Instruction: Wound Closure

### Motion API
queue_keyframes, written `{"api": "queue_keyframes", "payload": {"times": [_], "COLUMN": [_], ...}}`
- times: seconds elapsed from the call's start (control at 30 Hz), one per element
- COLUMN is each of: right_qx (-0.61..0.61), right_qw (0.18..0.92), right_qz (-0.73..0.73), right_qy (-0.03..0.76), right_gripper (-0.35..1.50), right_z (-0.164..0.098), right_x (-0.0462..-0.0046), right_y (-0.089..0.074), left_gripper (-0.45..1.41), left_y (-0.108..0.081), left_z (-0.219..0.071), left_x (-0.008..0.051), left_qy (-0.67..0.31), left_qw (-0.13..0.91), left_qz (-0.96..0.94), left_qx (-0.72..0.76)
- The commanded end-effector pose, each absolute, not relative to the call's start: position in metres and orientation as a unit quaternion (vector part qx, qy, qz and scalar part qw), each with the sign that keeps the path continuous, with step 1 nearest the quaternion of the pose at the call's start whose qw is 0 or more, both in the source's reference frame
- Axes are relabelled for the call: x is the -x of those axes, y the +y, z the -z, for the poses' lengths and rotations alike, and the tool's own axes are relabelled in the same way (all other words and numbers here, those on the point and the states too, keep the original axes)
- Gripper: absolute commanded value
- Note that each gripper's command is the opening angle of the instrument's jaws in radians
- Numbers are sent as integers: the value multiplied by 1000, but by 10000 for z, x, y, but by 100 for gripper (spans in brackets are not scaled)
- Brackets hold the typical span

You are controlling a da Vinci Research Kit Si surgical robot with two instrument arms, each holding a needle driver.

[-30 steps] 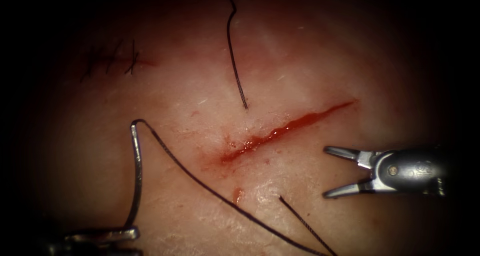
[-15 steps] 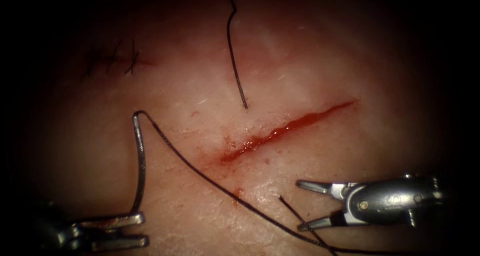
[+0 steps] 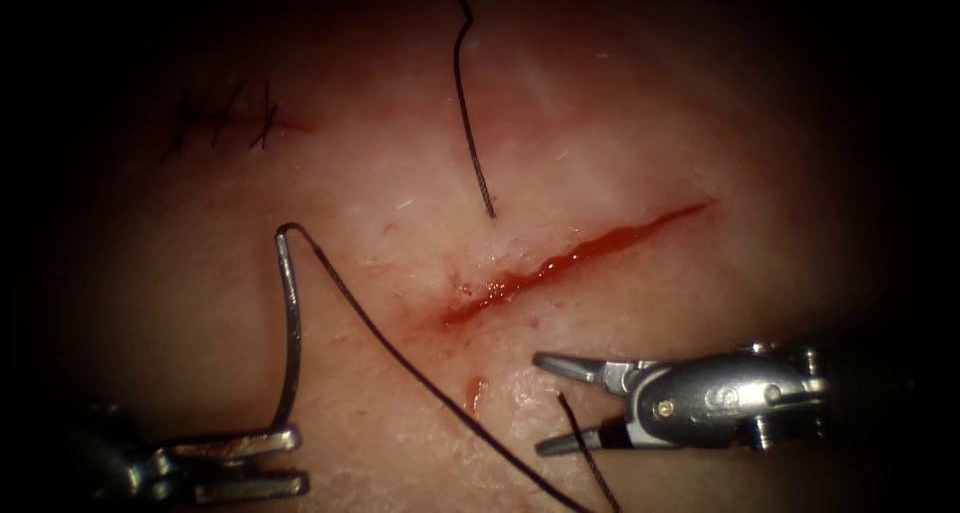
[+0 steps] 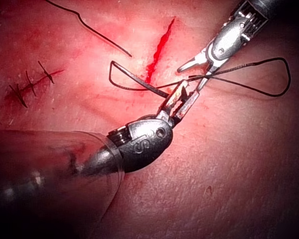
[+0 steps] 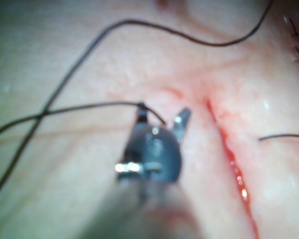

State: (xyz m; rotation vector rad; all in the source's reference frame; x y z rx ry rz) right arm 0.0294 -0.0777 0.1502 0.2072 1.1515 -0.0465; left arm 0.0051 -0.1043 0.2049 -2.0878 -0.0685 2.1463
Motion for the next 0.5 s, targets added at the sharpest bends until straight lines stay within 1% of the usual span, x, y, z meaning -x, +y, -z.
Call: {"api": "queue_keyframes", "payload": {"times": [0.03, 0.1, 0.27, 0.5], "right_qx": [-112, -116, -144, -150], "right_qw": [833, 830, 835, 847], "right_qz": [33, 44, 32, 33], "right_qy": [541, 543, 529, 510], "right_gripper": [-35, -35, -35, -35], "right_z": [-1504, -1503, -1499, -1489], "right_x": [-297, -294, -270, -213], "right_y": [-786, -786, -793, -805], "left_gripper": [-45, -45, -45, -45], "left_y": [-1052, -1051, -1046, -1053], "left_z": [-2054, -2055, -2061, -2076], "left_x": [-43, -43, -34, -2], "left_qy": [-25, -24, -22, -25], "left_qw": [75, 75, 76, 84], "left_qz": [-714, -714, -715, -714], "left_qx": [696, 696, 695, 694]}}
